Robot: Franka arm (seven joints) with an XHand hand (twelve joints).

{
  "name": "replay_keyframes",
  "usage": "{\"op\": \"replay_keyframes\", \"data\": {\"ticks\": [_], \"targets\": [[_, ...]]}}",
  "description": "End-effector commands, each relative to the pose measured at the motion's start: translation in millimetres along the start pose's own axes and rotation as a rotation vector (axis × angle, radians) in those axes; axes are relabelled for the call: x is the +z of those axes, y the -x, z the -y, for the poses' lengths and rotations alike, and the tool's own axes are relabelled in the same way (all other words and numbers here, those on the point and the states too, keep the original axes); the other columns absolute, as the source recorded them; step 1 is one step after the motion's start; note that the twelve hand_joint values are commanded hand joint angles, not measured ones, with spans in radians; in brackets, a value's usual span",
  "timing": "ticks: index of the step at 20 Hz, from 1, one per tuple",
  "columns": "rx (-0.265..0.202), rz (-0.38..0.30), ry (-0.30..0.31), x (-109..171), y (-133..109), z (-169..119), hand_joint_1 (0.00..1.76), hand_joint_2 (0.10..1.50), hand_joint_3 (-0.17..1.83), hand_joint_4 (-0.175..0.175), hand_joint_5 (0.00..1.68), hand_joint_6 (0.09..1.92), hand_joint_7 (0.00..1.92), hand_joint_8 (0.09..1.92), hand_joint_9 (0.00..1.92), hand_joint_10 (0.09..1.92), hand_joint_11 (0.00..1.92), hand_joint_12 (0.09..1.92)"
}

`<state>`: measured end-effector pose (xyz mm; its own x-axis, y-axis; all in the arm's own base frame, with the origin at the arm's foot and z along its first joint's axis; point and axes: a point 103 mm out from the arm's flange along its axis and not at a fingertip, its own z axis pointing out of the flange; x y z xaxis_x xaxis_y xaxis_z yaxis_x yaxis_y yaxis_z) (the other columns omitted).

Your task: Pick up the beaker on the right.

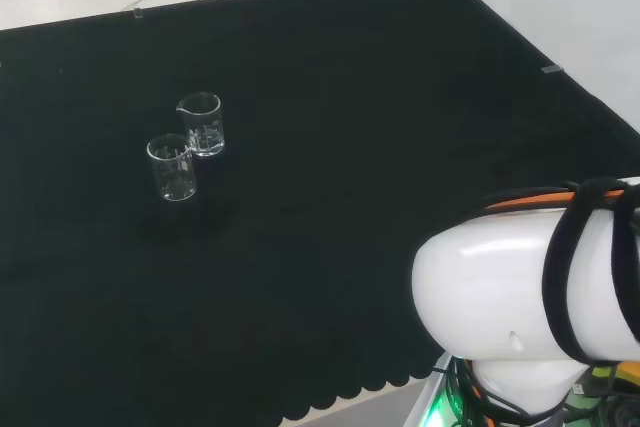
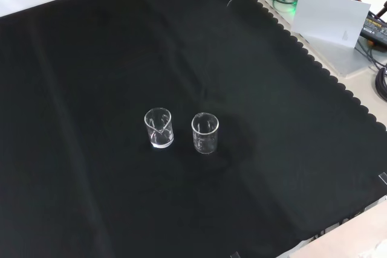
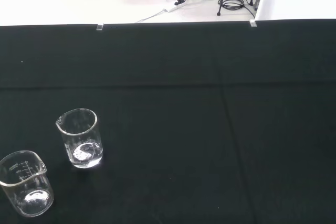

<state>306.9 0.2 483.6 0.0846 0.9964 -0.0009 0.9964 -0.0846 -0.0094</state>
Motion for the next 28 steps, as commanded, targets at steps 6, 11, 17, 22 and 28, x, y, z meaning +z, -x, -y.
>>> {"op": "replay_keyframes", "data": {"ticks": [6, 11, 17, 22, 28], "targets": [[0.0, 0.003, 0.013, -1, 1, -2, 0.02, 1.3, 0.31, -0.018, 0.18, 0.09, 0.1, 0.48, 0.17, 0.62, 0.0, 1.06], [0.001, -0.004, 0.018, 0, 7, -2, 0.02, 1.31, 0.3, -0.018, 0.19, 0.09, 0.1, 0.48, 0.17, 0.62, 0.0, 1.06], [0.004, 0.021, 0.019, 16, 6, -13, 0.34, 1.15, 0.21, -0.028, 0.22, 0.09, 0.17, 0.52, 0.26, 0.65, 0.0, 1.17], [0.016, 0.017, 0.015, 35, 8, -24, 0.49, 1.07, 0.22, -0.041, 0.27, 0.09, 0.21, 0.58, 0.32, 0.67, 0.0, 1.29], [0.03, -0.028, -0.002, 65, 13, -47, 0.55, 1.02, 0.25, -0.05, 0.3, 0.09, 0.23, 0.61, 0.37, 0.68, 0.01, 1.36]]}}
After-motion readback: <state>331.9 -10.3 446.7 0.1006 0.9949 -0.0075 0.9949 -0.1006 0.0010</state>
